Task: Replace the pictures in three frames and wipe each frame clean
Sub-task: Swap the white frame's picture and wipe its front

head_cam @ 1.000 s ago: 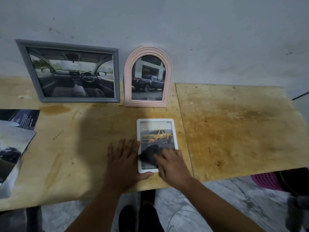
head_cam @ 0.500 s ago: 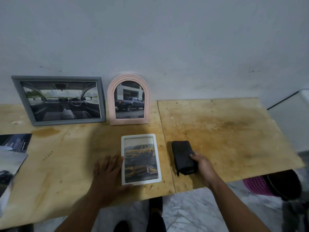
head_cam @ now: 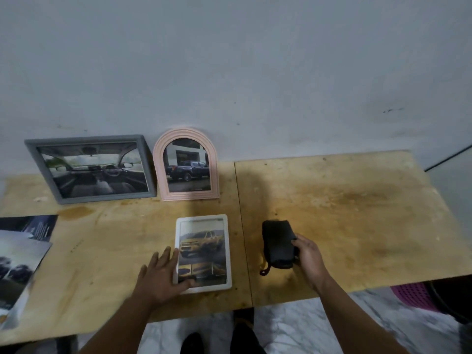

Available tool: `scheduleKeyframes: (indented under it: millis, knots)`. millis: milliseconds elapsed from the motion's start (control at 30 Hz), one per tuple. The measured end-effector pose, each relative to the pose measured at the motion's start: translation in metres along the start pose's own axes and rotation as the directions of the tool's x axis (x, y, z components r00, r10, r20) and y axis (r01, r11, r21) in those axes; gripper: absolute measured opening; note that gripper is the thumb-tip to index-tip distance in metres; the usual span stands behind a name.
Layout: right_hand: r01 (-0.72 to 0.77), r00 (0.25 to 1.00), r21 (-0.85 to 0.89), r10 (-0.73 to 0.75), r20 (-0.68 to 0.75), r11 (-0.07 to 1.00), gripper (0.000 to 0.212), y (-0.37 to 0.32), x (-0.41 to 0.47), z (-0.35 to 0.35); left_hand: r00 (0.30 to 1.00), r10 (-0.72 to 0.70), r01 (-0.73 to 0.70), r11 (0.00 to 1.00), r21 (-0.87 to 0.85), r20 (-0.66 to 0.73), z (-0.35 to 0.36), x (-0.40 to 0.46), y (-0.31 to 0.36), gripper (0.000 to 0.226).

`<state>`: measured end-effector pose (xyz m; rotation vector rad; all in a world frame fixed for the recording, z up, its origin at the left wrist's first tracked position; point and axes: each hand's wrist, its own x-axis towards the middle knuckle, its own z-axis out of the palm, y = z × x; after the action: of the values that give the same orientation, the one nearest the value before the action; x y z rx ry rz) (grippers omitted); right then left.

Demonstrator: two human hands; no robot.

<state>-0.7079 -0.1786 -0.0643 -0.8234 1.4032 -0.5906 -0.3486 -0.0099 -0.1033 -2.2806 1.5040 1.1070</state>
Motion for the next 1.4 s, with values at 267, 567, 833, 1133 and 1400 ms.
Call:
scheduleKeyframes:
  millis: [267,567,833,1133,1400]
  knots:
    - [-0.127,0.990,-0.283,0.140,0.028,0.951,0.021,0.018,0.028,-0.014,0.996,-0.081,0.079,0.994,-0.078,-0.020,0.004,-0.007,0.022,0.110]
    - [-0.036,0.999,-0.757,0.002,-0.047,0.652,0.061,0.028,0.021,0.006,0.985,-0.133,0.107,0.971,-0.215,-0.114,0.011,-0.008,0.025,0.106]
    - [0.127,0.970,-0.711,0.064,0.235,0.692,0.020,0.006,0.001,0.079,0.940,-0.310,0.164,0.776,-0.609,-0.141,0.007,0.014,0.019,0.055]
    - [-0.048,0.897,-0.442,0.234,0.376,0.896,0.019,0.010,0.013,0.121,0.912,-0.403,0.127,0.458,-0.880,-0.078,-0.020,-0.003,0.073,0.013]
    - [0.079,0.977,-0.243,-0.028,0.210,0.967,0.030,-0.027,0.034,0.064,0.941,-0.231,-0.103,0.499,-0.860,-0.247,-0.045,0.026,0.138,0.029]
